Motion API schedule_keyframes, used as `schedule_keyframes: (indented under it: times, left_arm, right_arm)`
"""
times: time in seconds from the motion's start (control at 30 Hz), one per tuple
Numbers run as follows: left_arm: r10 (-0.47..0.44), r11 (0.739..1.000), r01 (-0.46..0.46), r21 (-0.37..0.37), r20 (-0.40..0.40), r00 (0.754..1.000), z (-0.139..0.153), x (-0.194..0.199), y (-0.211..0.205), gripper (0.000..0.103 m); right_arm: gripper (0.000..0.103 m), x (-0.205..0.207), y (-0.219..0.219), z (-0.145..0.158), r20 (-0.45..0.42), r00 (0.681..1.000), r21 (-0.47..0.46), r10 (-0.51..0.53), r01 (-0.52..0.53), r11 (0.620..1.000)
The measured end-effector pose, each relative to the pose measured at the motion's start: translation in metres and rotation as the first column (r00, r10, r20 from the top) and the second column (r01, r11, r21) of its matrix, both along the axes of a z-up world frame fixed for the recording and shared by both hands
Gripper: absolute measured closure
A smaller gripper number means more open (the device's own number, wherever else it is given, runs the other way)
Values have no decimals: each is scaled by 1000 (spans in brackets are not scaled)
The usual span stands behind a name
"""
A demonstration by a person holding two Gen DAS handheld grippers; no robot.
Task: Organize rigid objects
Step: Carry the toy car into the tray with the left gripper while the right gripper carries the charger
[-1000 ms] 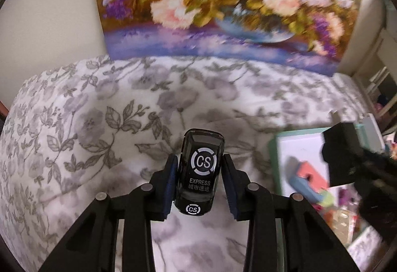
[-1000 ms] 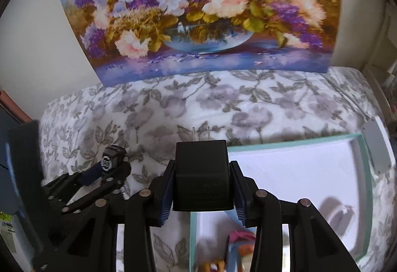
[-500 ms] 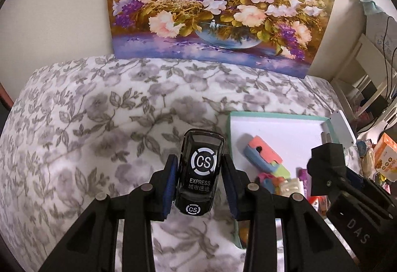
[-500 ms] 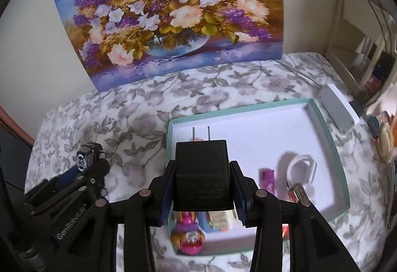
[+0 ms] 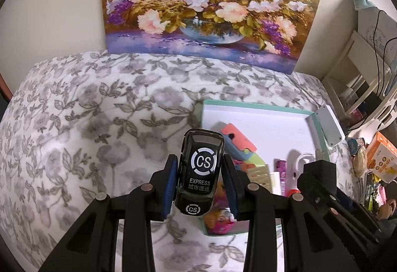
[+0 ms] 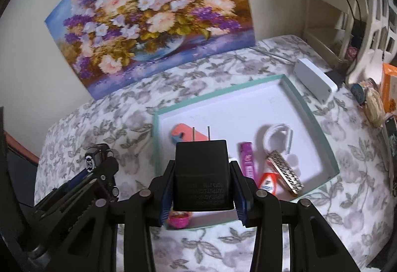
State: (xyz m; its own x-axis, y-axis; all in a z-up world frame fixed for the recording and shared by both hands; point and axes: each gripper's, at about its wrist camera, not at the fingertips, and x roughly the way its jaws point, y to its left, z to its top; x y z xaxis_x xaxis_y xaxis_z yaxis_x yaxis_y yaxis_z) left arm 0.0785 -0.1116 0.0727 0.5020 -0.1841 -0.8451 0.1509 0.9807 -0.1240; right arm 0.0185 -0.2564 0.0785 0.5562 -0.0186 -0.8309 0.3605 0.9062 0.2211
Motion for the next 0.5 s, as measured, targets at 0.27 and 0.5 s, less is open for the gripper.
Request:
schedule_keyframes:
  times: [0.27, 0.5]
  left_arm:
    - [-41, 999, 40, -20, -17, 999, -14, -5, -29, 66]
    - [-113, 993, 112, -34, -33, 993, -20, -7, -59, 66]
  right_arm:
    - [59, -3, -38, -19, -48, 997, 42, -64, 66, 997]
    - [59, -5, -73, -36, -89, 988, 61, -125, 130, 990]
